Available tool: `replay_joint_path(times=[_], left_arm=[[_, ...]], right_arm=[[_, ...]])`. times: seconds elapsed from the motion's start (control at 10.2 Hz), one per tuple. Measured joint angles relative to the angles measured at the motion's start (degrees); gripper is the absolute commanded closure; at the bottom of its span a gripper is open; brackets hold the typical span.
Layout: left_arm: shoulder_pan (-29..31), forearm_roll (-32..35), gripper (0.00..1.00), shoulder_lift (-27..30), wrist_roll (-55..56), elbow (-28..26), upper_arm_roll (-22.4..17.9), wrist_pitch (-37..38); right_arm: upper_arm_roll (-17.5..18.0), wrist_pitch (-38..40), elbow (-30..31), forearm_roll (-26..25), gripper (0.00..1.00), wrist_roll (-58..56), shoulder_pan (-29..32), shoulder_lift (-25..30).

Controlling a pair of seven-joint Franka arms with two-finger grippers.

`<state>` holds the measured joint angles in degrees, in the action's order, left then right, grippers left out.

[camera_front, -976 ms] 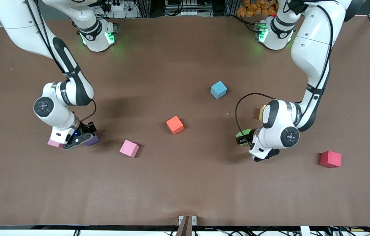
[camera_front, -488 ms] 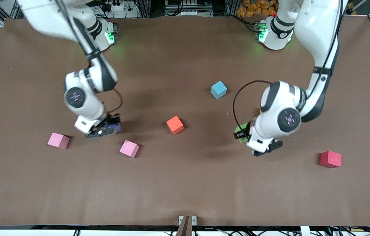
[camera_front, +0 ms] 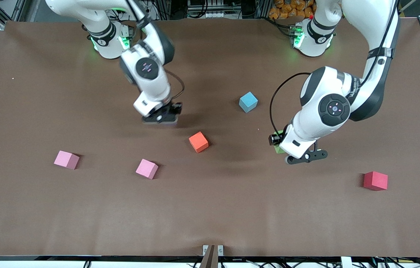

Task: Arrange blocks into number 1
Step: 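Move purple cube to center with the right gripper while the left gripper lifts green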

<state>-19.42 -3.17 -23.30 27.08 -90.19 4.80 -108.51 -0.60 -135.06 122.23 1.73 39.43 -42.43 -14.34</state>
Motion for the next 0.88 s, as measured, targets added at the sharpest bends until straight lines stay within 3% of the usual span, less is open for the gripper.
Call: replay_joint_path(times=[0.49, 0.88], left_arm=[[0.8, 0.7, 0.4, 4.4, -6.7, -2.8, -0.4, 5.2], [0.5, 0.7, 0.4, 5.7, -6.8, -5.9, -0.1, 5.3]], right_arm=[[0.2, -4.0, 3.5, 1.6, 1.0, 15.9, -17.1, 0.2], [0.1, -10.7, 5.2, 1.6, 1.0, 26.0, -22.6, -4.5]])
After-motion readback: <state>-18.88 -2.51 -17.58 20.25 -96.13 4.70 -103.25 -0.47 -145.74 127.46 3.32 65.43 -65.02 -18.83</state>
